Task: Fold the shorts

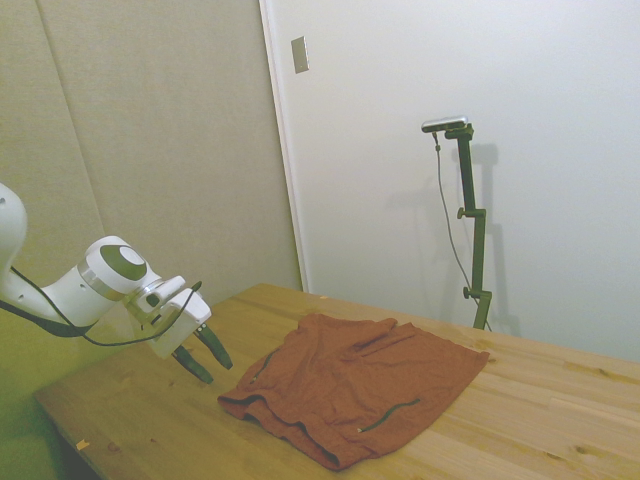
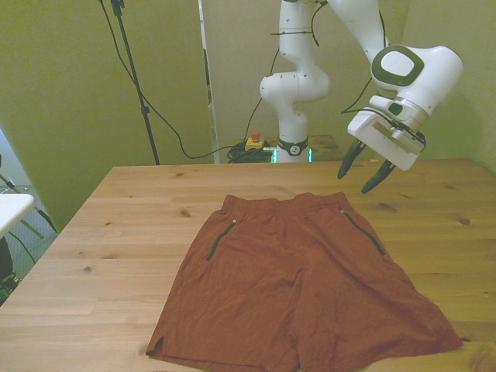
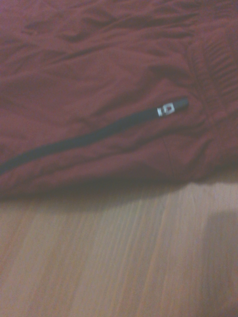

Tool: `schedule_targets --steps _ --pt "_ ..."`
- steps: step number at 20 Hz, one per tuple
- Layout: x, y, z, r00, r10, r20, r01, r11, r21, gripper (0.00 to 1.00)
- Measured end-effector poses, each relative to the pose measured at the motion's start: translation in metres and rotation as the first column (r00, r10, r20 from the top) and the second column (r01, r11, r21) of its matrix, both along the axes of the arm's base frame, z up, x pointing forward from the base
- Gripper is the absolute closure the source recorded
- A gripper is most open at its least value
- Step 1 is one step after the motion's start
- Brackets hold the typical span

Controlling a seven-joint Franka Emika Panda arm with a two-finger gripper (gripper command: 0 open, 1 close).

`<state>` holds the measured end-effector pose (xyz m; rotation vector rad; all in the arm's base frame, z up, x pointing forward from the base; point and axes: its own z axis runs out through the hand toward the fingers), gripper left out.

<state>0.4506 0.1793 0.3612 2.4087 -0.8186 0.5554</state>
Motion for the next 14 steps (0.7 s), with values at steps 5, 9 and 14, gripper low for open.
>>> schedule_targets --steps 5,9,14 --pt "0.010 -0.018 -0.018 0.998 -0.058 -0.030 0.055 0.995 -0.081 0.00" --pt "0.012 -0.030 -0.032 0.994 -0.087 -0.066 0.079 0.990 -0.117 0.00" --pt "0.016 -0.036 -0.037 0.990 -0.112 -0.081 0.100 0.986 -0.135 1.00"
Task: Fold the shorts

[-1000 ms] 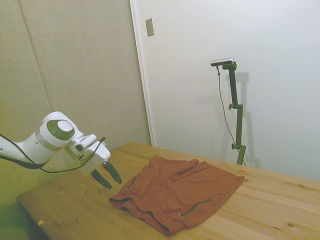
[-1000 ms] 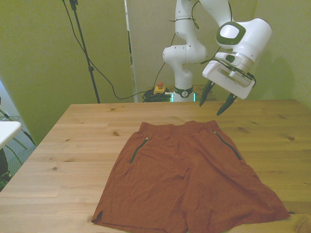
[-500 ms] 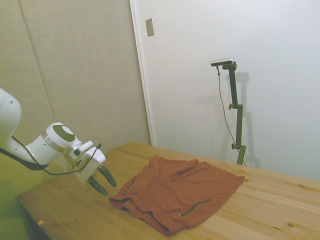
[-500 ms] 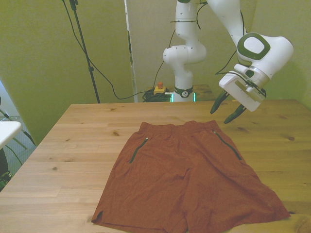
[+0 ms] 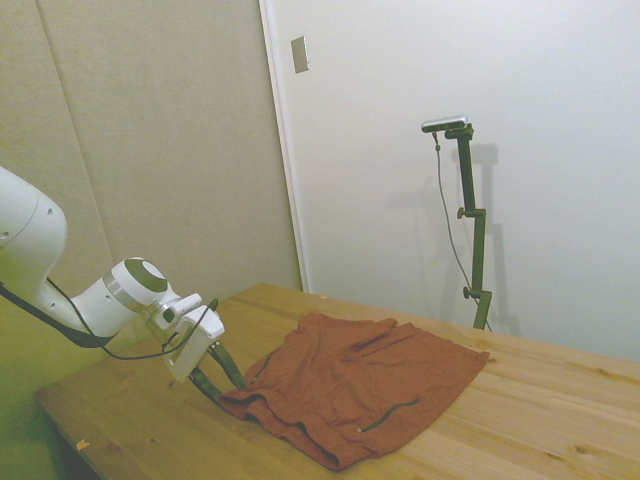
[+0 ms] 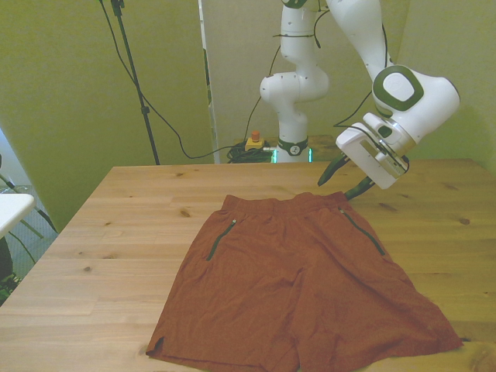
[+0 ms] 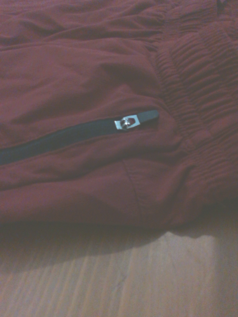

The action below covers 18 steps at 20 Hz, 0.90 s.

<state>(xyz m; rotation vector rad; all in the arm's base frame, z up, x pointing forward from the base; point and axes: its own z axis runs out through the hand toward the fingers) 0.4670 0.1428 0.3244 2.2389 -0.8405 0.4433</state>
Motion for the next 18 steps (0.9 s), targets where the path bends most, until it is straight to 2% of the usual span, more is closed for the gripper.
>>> schedule_targets --steps 11,18 --pt "0.009 0.025 -0.008 0.999 0.034 0.000 -0.034 0.999 0.016 1.00" --pt "0.011 0.025 -0.016 1.000 0.023 -0.002 -0.023 1.000 0.018 1.00"
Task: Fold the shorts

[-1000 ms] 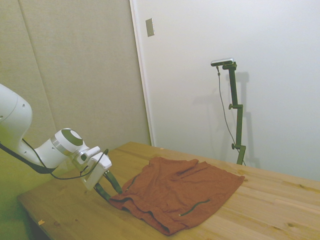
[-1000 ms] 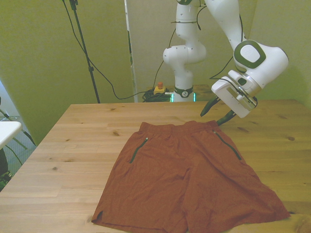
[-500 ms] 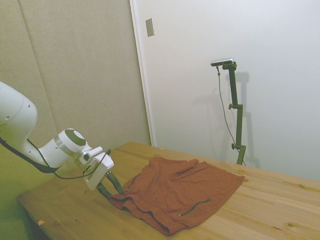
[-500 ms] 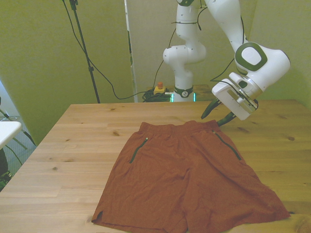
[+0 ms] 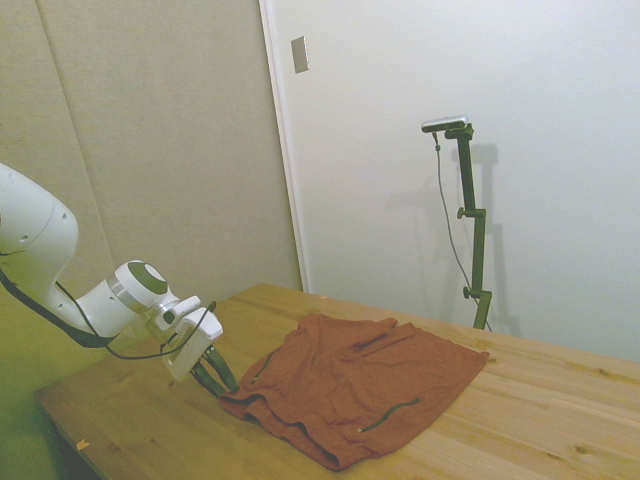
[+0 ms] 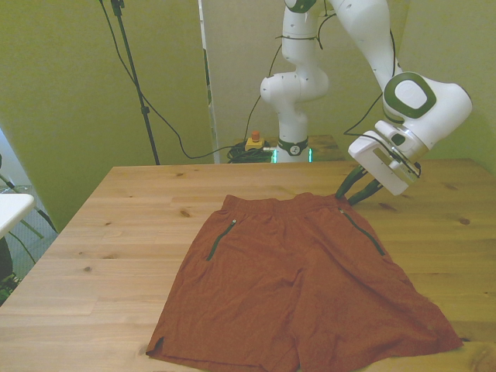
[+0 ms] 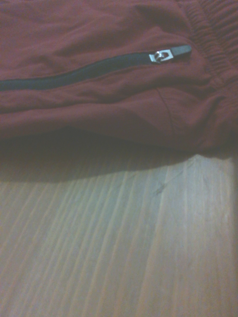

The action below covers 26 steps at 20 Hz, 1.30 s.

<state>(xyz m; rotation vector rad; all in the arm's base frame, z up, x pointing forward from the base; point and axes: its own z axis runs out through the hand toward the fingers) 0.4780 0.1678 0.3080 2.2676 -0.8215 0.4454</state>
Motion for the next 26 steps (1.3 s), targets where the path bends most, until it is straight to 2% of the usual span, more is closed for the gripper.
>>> schedule_targets --steps 7,15,20,26 --pt "0.006 -0.015 -0.008 0.999 -0.032 -0.010 0.032 0.999 -0.003 1.00" --pt "0.009 -0.004 0.001 0.999 -0.029 0.017 0.028 0.998 0.061 1.00" --pt "0.006 0.003 0.022 0.998 -0.047 0.046 0.040 0.988 0.147 1.00" --pt "0.006 -0.019 0.062 0.998 -0.055 0.013 0.048 0.945 0.324 1.00"
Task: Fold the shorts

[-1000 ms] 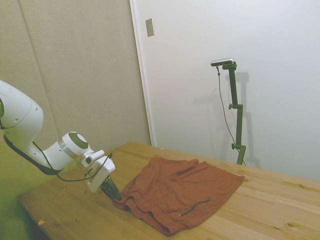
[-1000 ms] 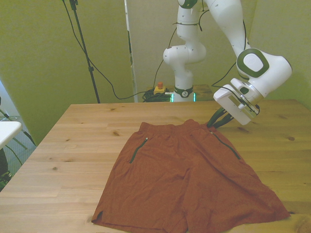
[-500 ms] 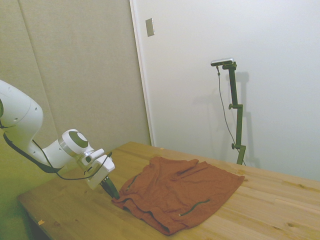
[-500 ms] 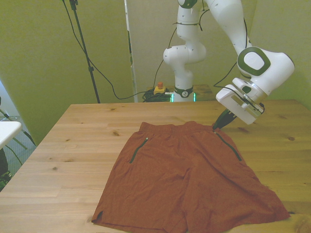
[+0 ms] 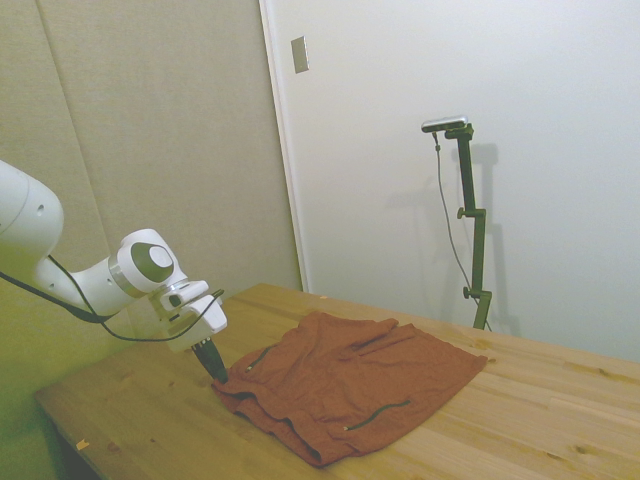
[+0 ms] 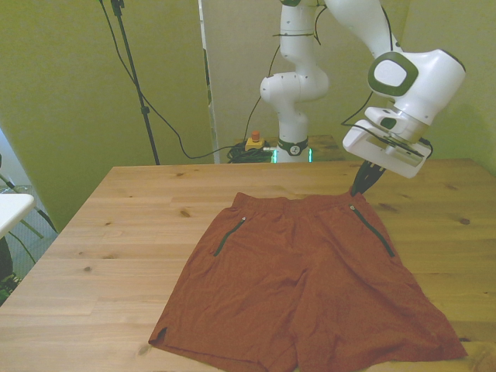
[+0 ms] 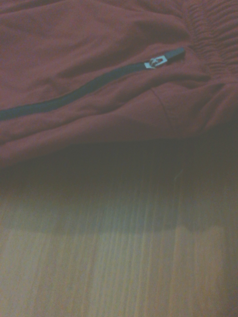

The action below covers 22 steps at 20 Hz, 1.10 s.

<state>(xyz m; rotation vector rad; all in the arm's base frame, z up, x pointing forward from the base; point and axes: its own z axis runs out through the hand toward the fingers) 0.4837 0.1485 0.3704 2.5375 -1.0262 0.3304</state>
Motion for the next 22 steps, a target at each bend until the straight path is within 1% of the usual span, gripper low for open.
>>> schedule_targets --steps 4,7,9,12,16,19,20,22 --pt "-0.001 -0.036 0.028 1.000 -0.024 -0.009 0.025 0.991 0.129 1.00" --pt "0.006 -0.068 0.049 0.999 -0.051 0.008 0.048 0.970 0.240 1.00" --pt "0.014 -0.089 0.061 0.998 -0.065 0.015 0.057 0.947 0.317 1.00" --pt "0.024 -0.115 0.079 0.997 -0.071 0.015 0.058 0.903 0.425 1.00" --pt "0.028 -0.150 0.094 0.997 -0.081 -0.011 0.075 0.855 0.514 1.00" --pt "0.025 -0.182 0.102 0.995 -0.088 -0.040 0.095 0.810 0.578 1.00" --pt "0.024 -0.197 0.105 0.994 -0.098 -0.048 0.107 0.802 0.588 1.00" --pt "0.020 -0.219 0.105 0.992 -0.118 -0.052 0.126 0.796 0.592 1.00"
